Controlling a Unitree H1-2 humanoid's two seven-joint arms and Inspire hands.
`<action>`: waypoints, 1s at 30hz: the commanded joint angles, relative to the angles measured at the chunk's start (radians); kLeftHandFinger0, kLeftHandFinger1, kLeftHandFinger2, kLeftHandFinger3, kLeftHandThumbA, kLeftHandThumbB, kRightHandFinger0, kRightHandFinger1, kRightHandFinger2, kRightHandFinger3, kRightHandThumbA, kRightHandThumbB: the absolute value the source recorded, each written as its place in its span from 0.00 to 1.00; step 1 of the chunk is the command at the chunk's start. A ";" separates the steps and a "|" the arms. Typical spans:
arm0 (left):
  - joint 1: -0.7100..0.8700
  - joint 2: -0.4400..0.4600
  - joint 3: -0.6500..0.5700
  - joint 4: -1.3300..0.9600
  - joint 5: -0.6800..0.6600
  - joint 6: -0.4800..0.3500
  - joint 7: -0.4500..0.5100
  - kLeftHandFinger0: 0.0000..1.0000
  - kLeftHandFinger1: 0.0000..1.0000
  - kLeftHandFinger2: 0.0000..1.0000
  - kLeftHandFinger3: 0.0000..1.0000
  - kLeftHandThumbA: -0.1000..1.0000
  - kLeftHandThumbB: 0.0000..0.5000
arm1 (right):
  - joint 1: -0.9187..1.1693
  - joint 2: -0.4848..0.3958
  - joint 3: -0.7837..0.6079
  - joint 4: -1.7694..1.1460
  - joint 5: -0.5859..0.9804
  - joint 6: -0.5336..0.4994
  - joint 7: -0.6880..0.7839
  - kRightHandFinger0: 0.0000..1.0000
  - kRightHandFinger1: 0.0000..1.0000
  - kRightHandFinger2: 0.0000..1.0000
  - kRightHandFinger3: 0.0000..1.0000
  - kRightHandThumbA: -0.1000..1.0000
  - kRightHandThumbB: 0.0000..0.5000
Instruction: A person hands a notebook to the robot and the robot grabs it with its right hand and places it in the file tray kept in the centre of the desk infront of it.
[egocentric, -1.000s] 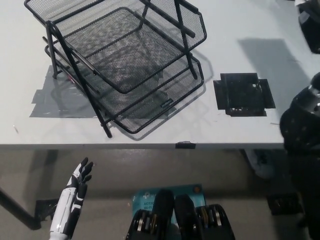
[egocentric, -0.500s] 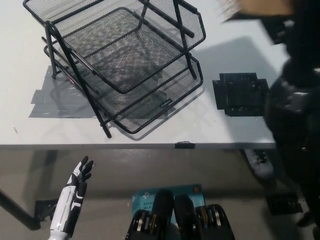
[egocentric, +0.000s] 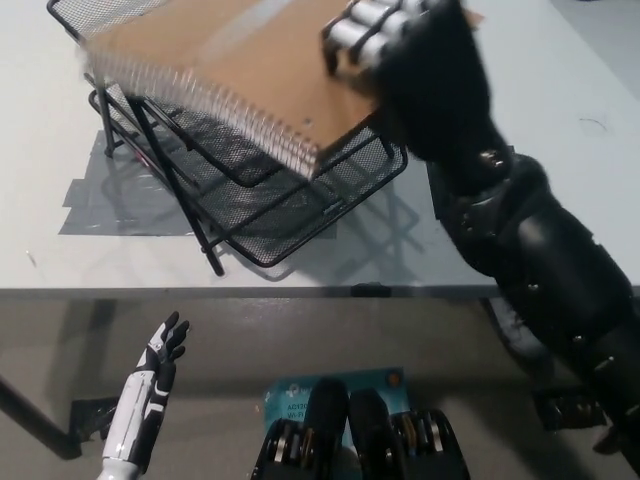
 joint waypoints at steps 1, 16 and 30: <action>-0.007 0.019 -0.006 -0.017 -0.044 -0.035 -0.023 1.00 1.00 1.00 1.00 1.00 0.71 | -0.073 -0.016 0.018 0.016 -0.054 -0.042 -0.086 0.00 0.00 0.00 0.00 0.65 0.00; -0.006 0.017 -0.013 -0.010 -0.017 -0.044 -0.003 1.00 1.00 1.00 1.00 1.00 0.75 | -0.040 -0.050 0.026 0.128 -0.077 -0.021 -0.152 0.00 0.00 0.05 0.11 0.69 0.00; -0.008 0.018 -0.013 -0.008 -0.020 -0.059 -0.002 0.99 1.00 1.00 1.00 1.00 0.72 | -0.083 -0.019 -0.068 0.212 0.002 -0.016 -0.199 0.00 0.00 0.14 0.28 0.63 0.00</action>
